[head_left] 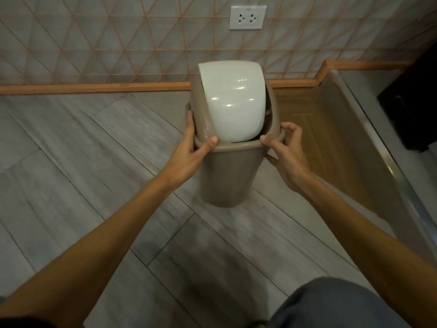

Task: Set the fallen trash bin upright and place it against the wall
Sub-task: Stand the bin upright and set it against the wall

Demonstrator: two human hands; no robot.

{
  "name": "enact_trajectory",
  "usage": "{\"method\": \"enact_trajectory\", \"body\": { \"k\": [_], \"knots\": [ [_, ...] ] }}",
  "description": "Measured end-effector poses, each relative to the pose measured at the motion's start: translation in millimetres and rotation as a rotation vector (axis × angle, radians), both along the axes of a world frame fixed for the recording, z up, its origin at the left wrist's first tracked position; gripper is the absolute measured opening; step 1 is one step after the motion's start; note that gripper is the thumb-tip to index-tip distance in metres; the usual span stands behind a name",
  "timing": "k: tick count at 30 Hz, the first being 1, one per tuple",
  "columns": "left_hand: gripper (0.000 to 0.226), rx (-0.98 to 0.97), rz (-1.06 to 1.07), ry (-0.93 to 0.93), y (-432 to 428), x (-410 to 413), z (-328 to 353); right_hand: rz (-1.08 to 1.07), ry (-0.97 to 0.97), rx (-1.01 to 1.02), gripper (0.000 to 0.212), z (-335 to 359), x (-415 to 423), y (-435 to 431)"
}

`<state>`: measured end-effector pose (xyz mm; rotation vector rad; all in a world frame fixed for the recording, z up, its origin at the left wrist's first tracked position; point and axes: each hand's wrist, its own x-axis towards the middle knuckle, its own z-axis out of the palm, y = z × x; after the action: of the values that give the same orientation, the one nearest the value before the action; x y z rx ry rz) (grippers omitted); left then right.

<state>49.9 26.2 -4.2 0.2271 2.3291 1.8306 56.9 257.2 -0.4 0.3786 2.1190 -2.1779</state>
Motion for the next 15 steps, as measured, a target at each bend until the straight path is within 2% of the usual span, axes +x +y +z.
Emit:
{"method": "enact_trajectory", "body": {
  "k": [5, 7, 15],
  "knots": [
    [0.089, -0.031, -0.027, 0.002, -7.5, 19.4, -10.4, 0.081, -0.003, 0.040, 0.092, -14.3, 28.1, 7.9],
    [0.091, -0.074, -0.034, -0.015, -11.9, 28.1, -15.8, 0.109, -0.012, 0.075, 0.100, -18.8, 38.2, 9.8],
    [0.085, -0.095, -0.018, -0.019, -16.9, 35.3, -27.1, 0.140, -0.010, 0.136, 0.092, -25.7, 48.8, 9.9]
  ]
}}
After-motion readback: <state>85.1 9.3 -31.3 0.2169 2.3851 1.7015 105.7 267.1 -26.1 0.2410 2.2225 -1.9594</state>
